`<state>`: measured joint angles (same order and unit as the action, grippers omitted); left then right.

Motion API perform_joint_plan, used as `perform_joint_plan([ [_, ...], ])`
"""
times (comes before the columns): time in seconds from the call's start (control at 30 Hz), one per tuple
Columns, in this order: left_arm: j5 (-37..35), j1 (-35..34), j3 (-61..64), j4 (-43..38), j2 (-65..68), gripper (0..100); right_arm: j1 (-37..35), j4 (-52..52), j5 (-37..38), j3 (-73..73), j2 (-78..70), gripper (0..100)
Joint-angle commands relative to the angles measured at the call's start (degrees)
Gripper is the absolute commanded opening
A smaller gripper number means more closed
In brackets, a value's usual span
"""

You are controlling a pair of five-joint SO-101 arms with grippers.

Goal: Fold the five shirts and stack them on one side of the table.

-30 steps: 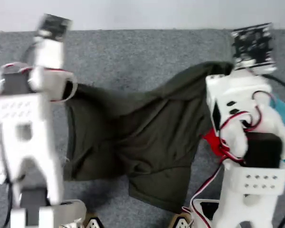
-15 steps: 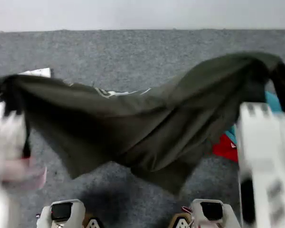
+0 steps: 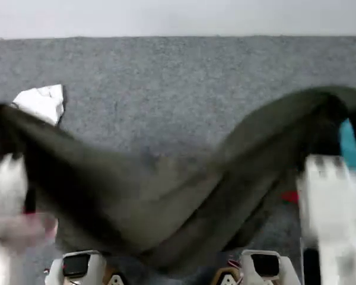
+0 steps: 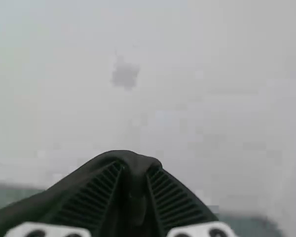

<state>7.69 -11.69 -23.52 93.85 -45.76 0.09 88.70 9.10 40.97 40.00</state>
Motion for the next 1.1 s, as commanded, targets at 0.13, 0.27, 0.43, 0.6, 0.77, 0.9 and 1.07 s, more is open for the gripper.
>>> perform_joint_plan([
  [0.13, -0.6, -0.2, 22.0, -17.1, 19.1, 1, 0.3, -21.1, -0.3, -24.2, -21.0, 1.0],
  [0.27, -0.7, -0.4, 28.0, -32.6, 33.1, 1, 0.1, -36.5, -0.3, -30.9, -36.4, 1.0],
  [0.43, -0.8, -0.6, 24.0, -46.1, 51.6, 2, -1.5, -44.5, -0.5, -27.7, -55.0, 3.9],
  [0.6, -6.7, -0.3, 8.7, -49.1, 65.7, 2, -1.9, -37.5, -4.0, -13.2, -68.1, 18.3],
  [0.77, -19.0, -1.1, -5.3, -37.8, 71.9, 9, -1.5, -18.1, -5.2, 6.4, -75.5, 18.4],
  [0.9, -22.3, -1.7, -18.9, -20.0, 72.1, 20, -1.6, 1.5, -5.0, 22.0, -76.4, 18.4],
  [1.07, -19.5, -1.6, -30.7, -2.2, 72.0, 24, -2.2, 14.4, -1.1, 29.8, -75.7, 18.0],
])
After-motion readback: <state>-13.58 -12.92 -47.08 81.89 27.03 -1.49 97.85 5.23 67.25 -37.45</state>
